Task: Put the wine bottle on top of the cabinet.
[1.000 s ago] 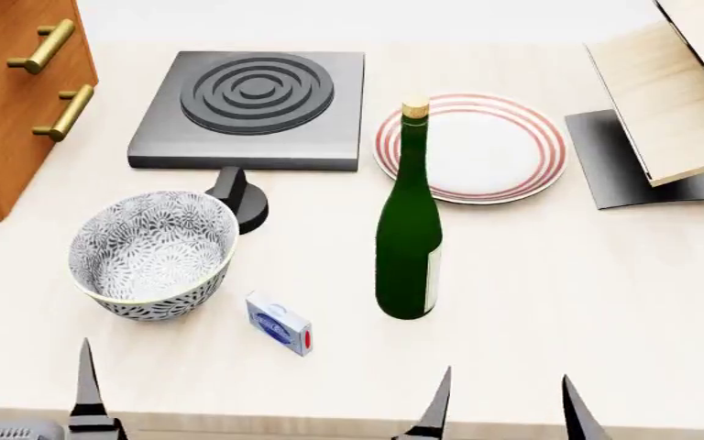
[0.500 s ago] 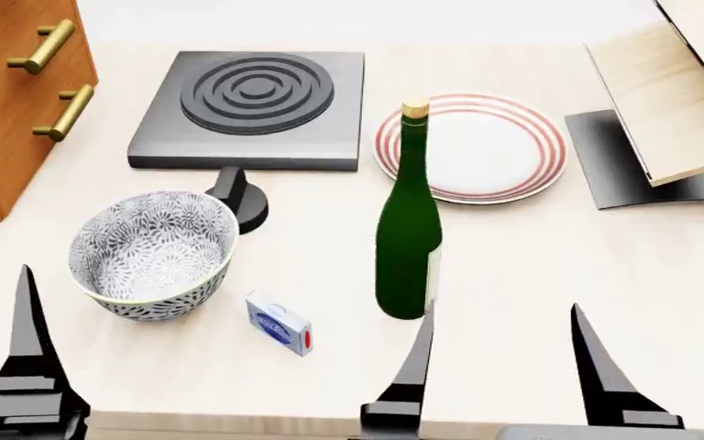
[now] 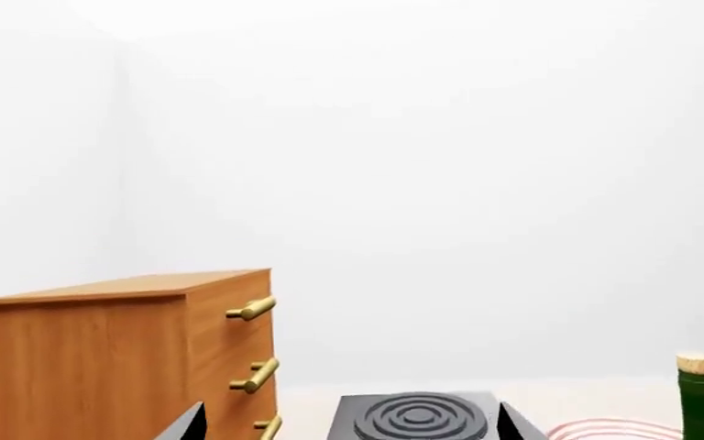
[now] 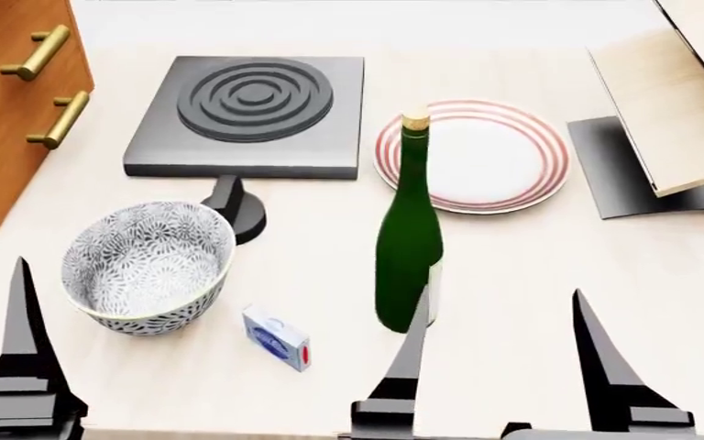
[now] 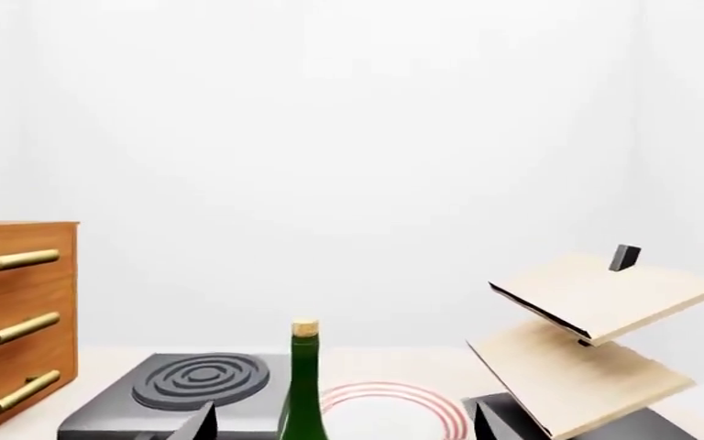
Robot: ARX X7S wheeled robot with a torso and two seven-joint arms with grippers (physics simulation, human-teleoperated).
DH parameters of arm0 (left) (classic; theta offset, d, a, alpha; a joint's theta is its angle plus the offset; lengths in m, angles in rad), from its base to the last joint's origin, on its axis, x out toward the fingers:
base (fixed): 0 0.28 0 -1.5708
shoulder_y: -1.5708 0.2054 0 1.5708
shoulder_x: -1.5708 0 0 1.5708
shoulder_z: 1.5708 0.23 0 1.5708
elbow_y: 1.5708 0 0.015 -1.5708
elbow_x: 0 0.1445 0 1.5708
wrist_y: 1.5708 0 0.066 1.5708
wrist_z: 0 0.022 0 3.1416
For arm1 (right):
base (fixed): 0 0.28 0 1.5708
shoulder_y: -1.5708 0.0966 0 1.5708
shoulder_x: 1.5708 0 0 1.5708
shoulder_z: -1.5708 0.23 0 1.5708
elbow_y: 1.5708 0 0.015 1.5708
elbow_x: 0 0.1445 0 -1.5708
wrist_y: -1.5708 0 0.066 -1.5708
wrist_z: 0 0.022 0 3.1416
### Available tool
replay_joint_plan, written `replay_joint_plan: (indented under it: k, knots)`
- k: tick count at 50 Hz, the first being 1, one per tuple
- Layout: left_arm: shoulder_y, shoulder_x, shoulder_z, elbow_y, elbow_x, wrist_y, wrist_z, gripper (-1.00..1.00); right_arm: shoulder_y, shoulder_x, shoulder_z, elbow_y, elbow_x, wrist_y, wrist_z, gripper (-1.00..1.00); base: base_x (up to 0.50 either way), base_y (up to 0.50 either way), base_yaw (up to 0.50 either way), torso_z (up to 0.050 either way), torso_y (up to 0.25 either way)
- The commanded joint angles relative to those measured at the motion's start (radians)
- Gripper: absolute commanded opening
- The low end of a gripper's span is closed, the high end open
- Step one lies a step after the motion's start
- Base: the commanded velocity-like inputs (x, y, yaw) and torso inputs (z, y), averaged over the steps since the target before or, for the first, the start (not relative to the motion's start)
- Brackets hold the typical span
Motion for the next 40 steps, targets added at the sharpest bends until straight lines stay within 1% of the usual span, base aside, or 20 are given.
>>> replay_joint_plan:
  k: [1,31,35,40]
  knots:
    - [-0.001,0.003,-0.012,0.007,-0.014,0.011,0.024,1.00,0.002,-0.008,0.014,-0.006,0.004,0.007,-0.009,1.00,0.39,0.00,0.00,0.000,0.000]
    - [-0.008,-0.024,0.005,0.019,-0.037,0.005,-0.006,1.00,0.011,0.010,0.015,-0.030,0.032,0.030,0.014,1.00,0.41,0.00,0.00,0.000,0.000]
    - [-0.009,-0.027,0.007,0.021,-0.039,0.004,-0.010,1.00,0.008,0.015,0.011,-0.027,0.032,0.012,0.013,1.00,0.41,0.00,0.00,0.000,0.000]
    - [-0.012,-0.030,0.008,0.023,-0.044,0.001,-0.015,1.00,0.007,0.016,0.017,-0.022,0.040,0.004,0.015,1.00,0.06,0.00,0.00,0.000,0.000]
